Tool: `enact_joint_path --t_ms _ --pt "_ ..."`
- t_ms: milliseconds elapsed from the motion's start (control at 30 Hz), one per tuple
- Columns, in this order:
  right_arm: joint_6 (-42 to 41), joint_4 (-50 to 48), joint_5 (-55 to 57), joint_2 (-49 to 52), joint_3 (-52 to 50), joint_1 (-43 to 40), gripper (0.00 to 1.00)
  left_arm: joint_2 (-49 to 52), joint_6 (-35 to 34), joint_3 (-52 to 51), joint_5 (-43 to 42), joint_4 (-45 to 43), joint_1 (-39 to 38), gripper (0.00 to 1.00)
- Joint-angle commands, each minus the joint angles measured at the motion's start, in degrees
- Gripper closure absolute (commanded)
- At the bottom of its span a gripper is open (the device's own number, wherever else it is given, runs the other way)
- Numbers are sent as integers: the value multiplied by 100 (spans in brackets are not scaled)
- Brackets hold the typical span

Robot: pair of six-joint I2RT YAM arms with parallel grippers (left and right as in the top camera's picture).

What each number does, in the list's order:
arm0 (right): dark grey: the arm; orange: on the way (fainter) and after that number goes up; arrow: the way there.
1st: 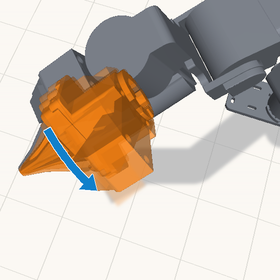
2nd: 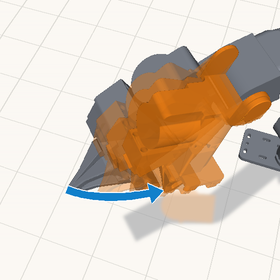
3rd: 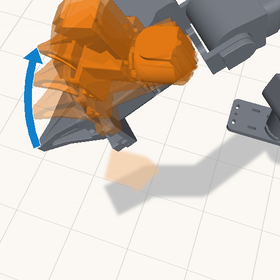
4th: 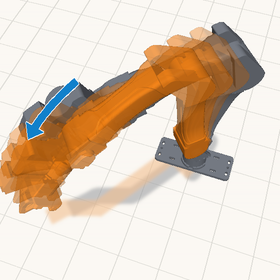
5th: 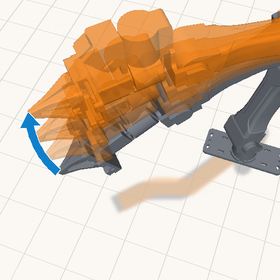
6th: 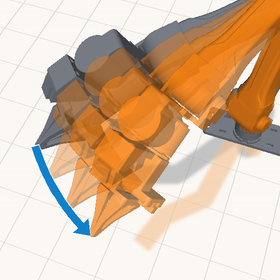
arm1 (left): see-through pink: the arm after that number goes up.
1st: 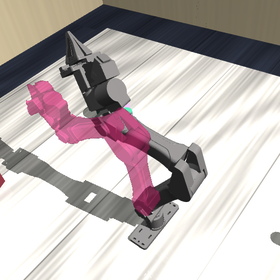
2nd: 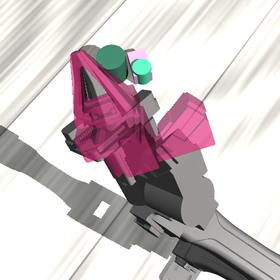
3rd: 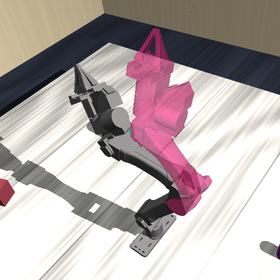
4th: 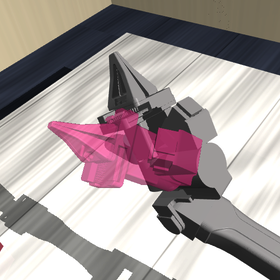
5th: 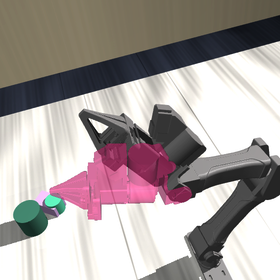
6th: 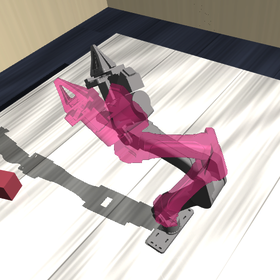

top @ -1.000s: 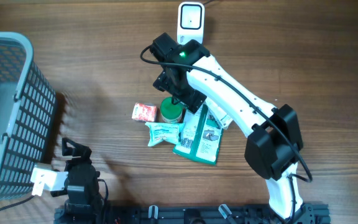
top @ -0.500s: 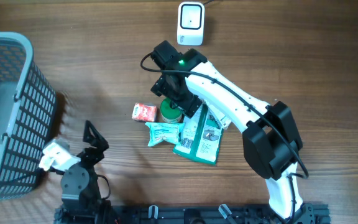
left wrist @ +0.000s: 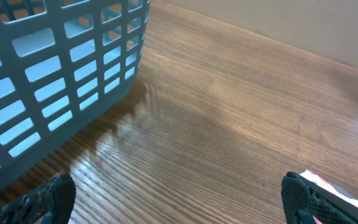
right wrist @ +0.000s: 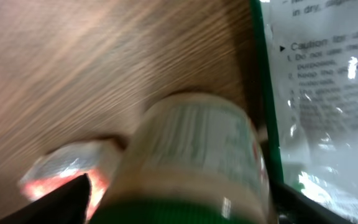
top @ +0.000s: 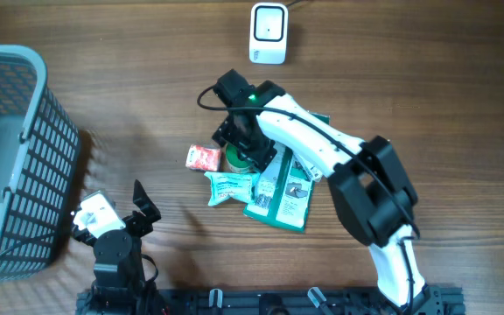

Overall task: Scan the item barcode
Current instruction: 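Lift the jar and carry it to the white barcode scanner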

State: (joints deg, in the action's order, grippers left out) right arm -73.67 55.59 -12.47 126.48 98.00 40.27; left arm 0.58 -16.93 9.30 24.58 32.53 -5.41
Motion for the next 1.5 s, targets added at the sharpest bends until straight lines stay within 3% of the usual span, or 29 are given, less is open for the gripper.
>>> enact_joint_path --t_ms 0,100,167,267,500,667,1167,1300,1400,1467 --pt "22 26 -155 256 -22 39 28 33 153 -46 -98 -42 -22 0" --pt "170 55 -219 254 -15 17 41 33 151 -46 -103 -39 -22 0" --pt "726 162 -634 249 125 -63 47 33 153 -46 -101 -37 -22 0" --pt "1622 627 -1274 186 487 -275 47 33 153 -46 -101 -37 -22 0" --pt "5429 2656 -4054 -153 1196 -1458 46 33 153 -46 -101 -37 -22 0" --pt "6535 3665 -4096 -186 1180 -2004 46 33 153 -46 -101 -37 -22 0" --pt "6763 3665 -3720 -275 1182 -2048 46 33 153 -46 -101 -37 -22 0" --pt "6651 3394 -3093 -275 1250 -2092 46 33 153 -46 -101 -37 -22 0" --pt "5855 2959 -1633 -275 1650 -2140 54 33 153 -46 -101 -37 -22 0" --pt "5532 2684 -728 -275 2100 -2140 52 33 153 -46 -101 -37 -22 0"
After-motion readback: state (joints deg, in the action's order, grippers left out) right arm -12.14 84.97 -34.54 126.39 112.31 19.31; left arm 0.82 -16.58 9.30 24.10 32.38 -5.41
